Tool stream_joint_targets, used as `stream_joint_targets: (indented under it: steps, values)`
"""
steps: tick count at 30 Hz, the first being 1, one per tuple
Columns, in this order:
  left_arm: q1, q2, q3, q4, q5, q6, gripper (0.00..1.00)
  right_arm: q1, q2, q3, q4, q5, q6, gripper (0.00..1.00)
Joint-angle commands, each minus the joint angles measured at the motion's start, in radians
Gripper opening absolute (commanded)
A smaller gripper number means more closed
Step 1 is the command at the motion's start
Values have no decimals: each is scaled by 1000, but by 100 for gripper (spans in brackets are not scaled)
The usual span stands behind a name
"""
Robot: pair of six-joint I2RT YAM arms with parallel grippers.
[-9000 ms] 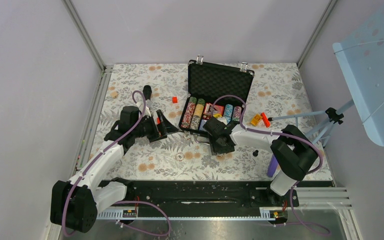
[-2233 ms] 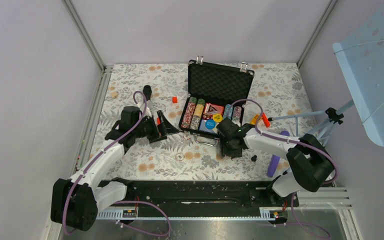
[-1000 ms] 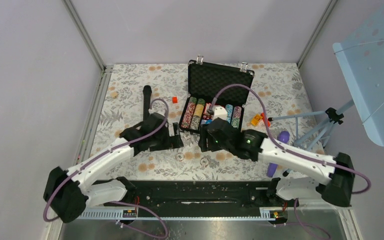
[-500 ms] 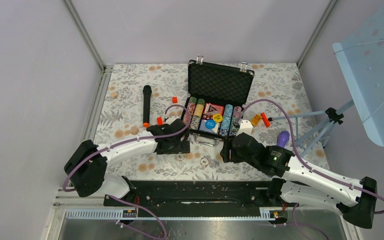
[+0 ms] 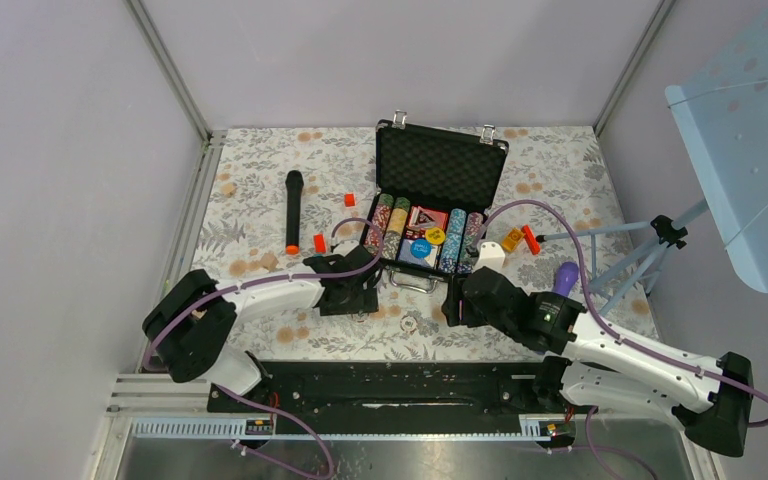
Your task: Pack up texas hold em set
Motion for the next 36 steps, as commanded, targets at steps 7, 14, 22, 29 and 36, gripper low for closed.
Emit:
stream_joint_targets:
  steps: [7, 14, 22, 29, 36]
  values:
    - [-8, 34, -12, 35, 10, -27, 69, -9, 5, -14, -15, 27, 22, 64]
    - [-45, 80, 26, -19, -27, -35, 65, -9, 7, -22, -15, 30, 23, 64]
    - [-75, 128, 57, -60, -46, -48, 59, -10, 0, -32, -15, 30, 23, 65]
    - [-90, 106, 43, -91, -51, -62, 54, -11, 10, -30, -14, 31, 24, 65]
    - [-115, 146, 63, -117, -53, -64, 47, -12, 13, -31, -13, 32, 25, 65]
